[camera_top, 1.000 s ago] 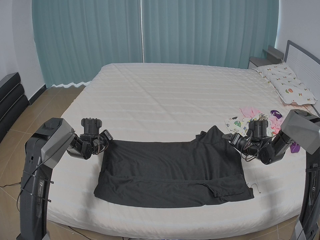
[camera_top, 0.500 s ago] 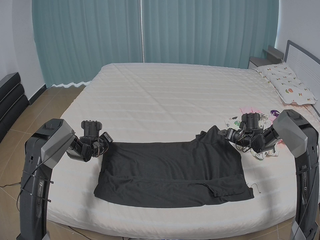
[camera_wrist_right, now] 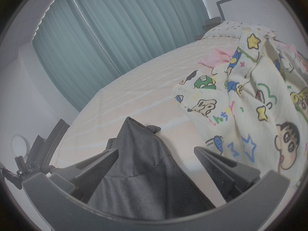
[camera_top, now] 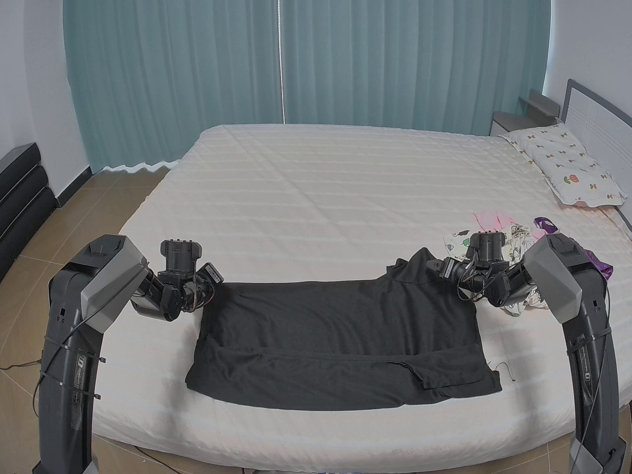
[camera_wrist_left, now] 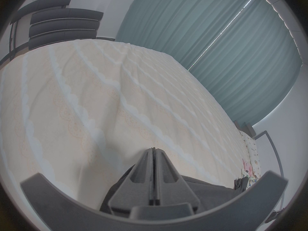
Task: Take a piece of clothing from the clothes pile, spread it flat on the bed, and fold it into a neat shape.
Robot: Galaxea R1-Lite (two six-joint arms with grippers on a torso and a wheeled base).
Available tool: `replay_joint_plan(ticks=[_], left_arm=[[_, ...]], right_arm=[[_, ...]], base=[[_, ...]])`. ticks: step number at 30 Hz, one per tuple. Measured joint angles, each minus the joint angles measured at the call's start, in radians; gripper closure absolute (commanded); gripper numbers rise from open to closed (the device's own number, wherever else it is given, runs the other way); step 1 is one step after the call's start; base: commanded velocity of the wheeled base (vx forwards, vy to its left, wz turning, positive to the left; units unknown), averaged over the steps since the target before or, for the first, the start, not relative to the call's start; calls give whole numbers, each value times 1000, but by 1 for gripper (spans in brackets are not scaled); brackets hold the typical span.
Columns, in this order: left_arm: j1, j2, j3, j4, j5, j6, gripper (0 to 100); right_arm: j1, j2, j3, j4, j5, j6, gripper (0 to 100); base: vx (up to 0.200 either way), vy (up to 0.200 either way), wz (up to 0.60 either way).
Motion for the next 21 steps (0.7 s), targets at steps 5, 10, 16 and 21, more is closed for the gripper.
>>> replay_joint_plan(ticks=[5, 10, 16, 21], left_arm=[[0, 0, 0, 0, 0, 0, 100], [-1, 0, -2, 0, 1, 0, 100], [0, -1, -6, -2, 2, 1, 100], [2, -4, -11, -17, 6, 4, 100]], right_arm=[[4, 19, -16, -4, 8, 11, 100], [4, 16, -17, -7, 4, 38, 100], [0, -15, 29, -40, -3, 51, 100], [-7, -46, 90, -113, -5, 52, 100]], base=[[0, 0, 0], [0, 0, 0], [0, 0, 0], [0, 0, 0]])
